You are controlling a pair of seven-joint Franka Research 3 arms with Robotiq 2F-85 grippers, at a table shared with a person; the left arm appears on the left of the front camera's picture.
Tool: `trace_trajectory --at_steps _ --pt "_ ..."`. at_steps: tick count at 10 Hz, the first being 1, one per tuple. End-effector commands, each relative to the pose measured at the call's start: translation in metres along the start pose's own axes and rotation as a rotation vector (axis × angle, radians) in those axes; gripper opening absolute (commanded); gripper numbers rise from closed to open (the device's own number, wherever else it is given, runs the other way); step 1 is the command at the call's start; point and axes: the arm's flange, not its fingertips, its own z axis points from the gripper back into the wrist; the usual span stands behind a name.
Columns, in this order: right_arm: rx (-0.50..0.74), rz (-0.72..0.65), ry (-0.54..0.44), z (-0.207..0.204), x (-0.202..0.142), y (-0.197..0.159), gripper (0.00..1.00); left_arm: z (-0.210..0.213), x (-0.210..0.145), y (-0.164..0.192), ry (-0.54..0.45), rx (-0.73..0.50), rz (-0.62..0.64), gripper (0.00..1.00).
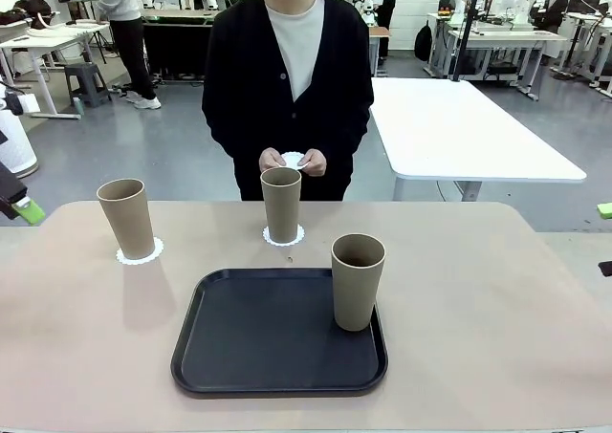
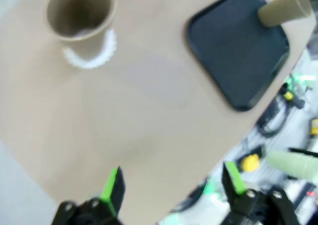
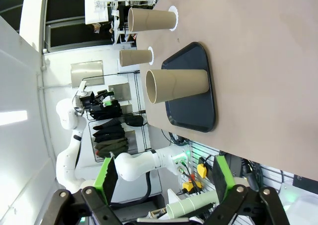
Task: Place coasters on the table and set cups on them.
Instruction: Take one Reusable plastic cup from the Flat Tray and place it on a coaster set by the human.
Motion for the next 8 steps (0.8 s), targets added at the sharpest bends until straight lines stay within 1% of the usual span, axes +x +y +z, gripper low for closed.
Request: trace_trajectory --at_steps 1,2,3,4,6,8 --pt "0.020 0.011 0.000 -0.001 0.001 0.001 1.00 0.002 -0.029 0.042 -0.268 -0.469 0.038 1.00" --pt "0.020 0.011 0.000 -0.001 0.001 0.001 1.00 -0.003 -0.050 0.068 -0.374 -0.646 0.082 1.00" --pt "0.020 0.011 0.000 -0.001 0.001 0.001 1.00 -0.011 -0.074 0.095 -0.425 -0.758 0.127 1.00" --pt "0.020 0.011 0.000 -0.001 0.001 0.001 1.00 -0.018 -0.088 0.113 -0.441 -0.784 0.171 1.00" --pt "0.020 0.011 0.000 -0.001 0.001 0.001 1.00 -0.017 -0.113 0.143 -0.584 -0.815 0.269 1.00" --pt "0.020 0.011 0.000 -0.001 0.001 0.001 1.00 -0.008 -0.137 0.168 -0.590 -0.832 0.337 1.00"
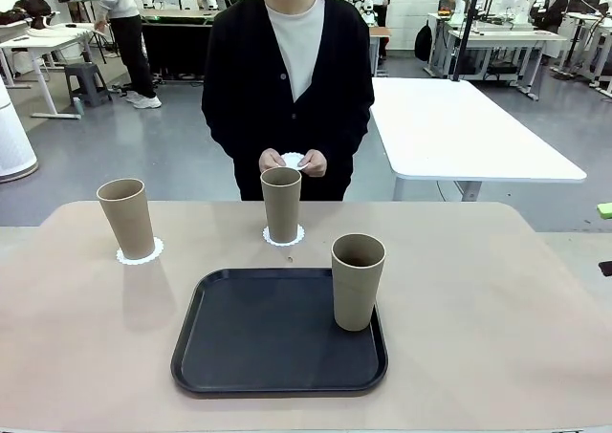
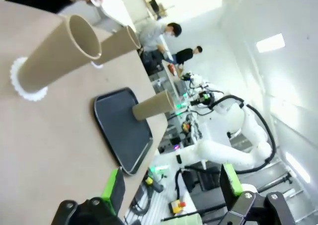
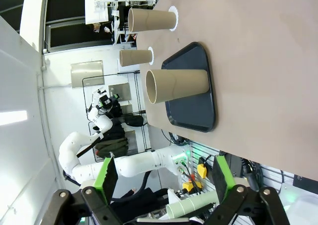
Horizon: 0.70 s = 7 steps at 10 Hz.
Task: Place coasters on the table and set cups on them.
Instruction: Take one Reusable plastic cup from the Flat Tray and place it on a coaster set by the human.
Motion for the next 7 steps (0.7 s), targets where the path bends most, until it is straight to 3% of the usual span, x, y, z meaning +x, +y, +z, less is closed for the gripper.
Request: trace_trajectory --at_steps 1,3,7 --pt "0.020 0.011 0.000 -0.001 0.001 0.001 1.00 0.022 0.015 -0.007 -0.016 0.023 0.027 1.00" --pt "0.020 0.011 0.000 -0.001 0.001 0.001 1.00 0.029 0.013 -0.021 -0.021 0.109 -0.023 1.00" --pt "0.020 0.011 0.000 -0.001 0.001 0.001 1.00 0.030 0.012 -0.028 0.032 0.143 -0.012 1.00"
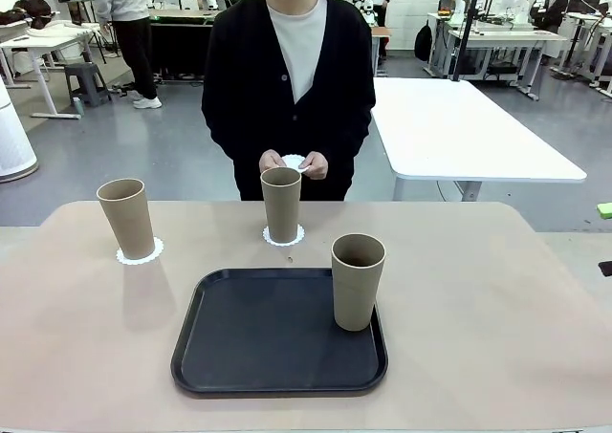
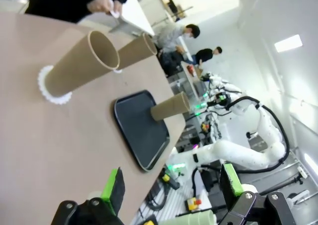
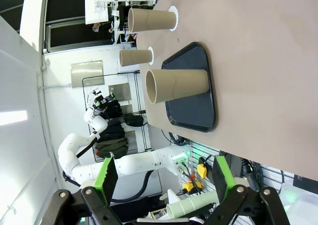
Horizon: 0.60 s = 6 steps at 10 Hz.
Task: Place coasters on the table and set cups on them.
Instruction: Take one Reusable plastic cup from the Flat Tray and place it on a coaster set by the human.
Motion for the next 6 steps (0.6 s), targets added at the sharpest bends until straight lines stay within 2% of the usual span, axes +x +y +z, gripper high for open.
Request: trace_trajectory --at_steps 1,6 --pt "0.020 0.011 0.000 -0.0007 0.0007 0.0006 1.00 -0.0018 -0.0048 -0.0030 0.035 0.027 0.028 1.00" --pt "0.020 0.011 0.000 -0.0007 0.0007 0.0006 1.00 -0.0013 -0.0014 0.0005 0.018 0.005 0.007 1.00"
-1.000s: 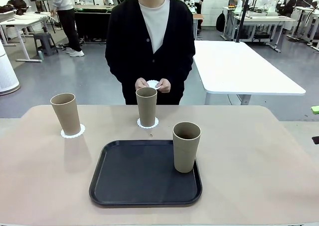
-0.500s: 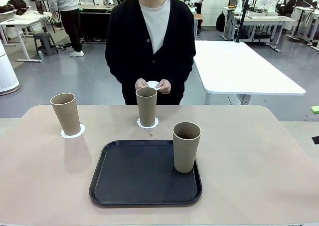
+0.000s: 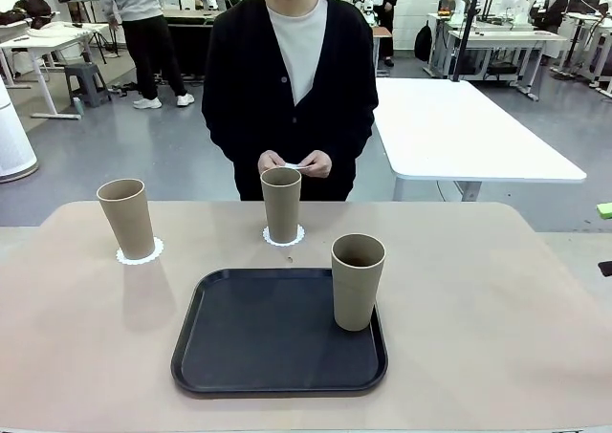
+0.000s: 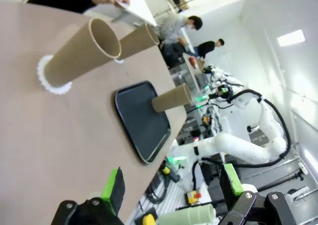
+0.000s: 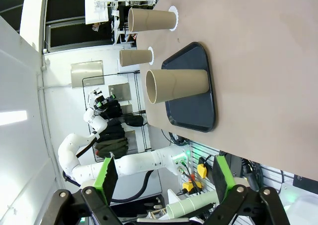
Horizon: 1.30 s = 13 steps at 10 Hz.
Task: Place coasters on the table and set cups on them.
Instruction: Take one Reusable plastic cup from the Flat Tray and place it on a coaster set by the human.
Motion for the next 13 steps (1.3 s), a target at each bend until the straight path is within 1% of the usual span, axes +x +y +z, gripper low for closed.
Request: trace_trajectory --at_steps 1,13 --pt "0.020 0.011 0.000 -0.0007 0.0007 0.0006 1.00 0.0017 0.0013 -0.0006 -0.016 -0.002 -0.005 1.00" --pt "0.020 0.011 0.000 -0.0007 0.0007 0.0006 1.00 0.0017 0.0013 -0.0006 -0.016 -0.002 -0.005 1.00"
